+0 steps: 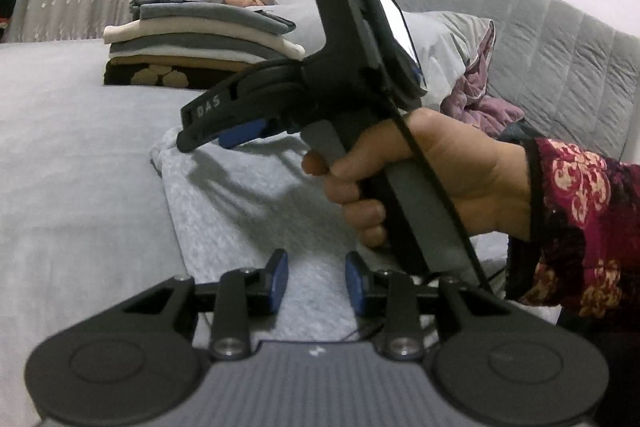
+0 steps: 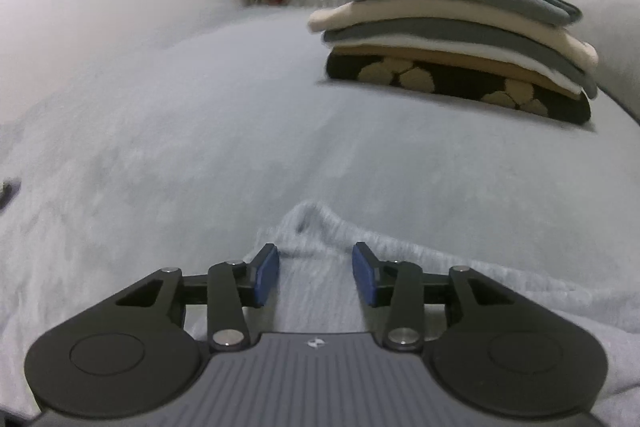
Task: Fold clothes
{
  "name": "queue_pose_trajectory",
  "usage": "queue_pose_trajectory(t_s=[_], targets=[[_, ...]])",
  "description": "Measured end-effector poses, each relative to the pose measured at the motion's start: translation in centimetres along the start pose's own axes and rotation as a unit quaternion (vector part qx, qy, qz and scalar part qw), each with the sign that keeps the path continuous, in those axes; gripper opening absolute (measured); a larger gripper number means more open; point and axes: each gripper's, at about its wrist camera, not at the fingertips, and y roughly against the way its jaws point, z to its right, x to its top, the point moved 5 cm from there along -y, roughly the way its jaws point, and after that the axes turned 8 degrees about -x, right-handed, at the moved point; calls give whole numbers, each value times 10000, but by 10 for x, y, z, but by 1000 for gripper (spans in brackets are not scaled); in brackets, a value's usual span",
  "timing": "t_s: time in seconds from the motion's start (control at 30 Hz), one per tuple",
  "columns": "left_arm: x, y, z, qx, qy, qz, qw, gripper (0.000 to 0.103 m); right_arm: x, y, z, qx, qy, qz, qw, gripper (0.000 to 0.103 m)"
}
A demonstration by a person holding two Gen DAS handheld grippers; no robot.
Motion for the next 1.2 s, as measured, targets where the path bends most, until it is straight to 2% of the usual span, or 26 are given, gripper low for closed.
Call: queue_pose_trajectory(t_s=[0.1, 0.17, 0.33, 0.5, 0.67, 0.97, 1.2], targets=[[3, -1, 3, 49, -49, -68, 10000, 35, 1, 13, 11, 35, -344, 78, 9994, 45], [6, -4, 4, 91, -83, -111, 9999, 37, -1, 28, 17, -3, -352, 103, 9993, 45], [10, -7, 9, 228, -173, -200, 9994, 39, -18, 64, 28, -219, -13, 195, 9996, 46], [11, -8, 13, 345, -224, -267, 9988, 41, -50, 81, 37, -504, 269, 70, 9983, 46], [12, -10, 15, 386, -276, -327, 9983, 42, -82, 98, 40, -683, 707, 144, 9951, 46], [12, -9, 20, 462, -335, -439, 9974, 46, -113, 143, 43, -955, 606, 349, 9930, 46], [13, -8, 29, 639, -458, -566, 9953, 56, -126, 163, 34, -1272, 693, 384, 9887, 46]])
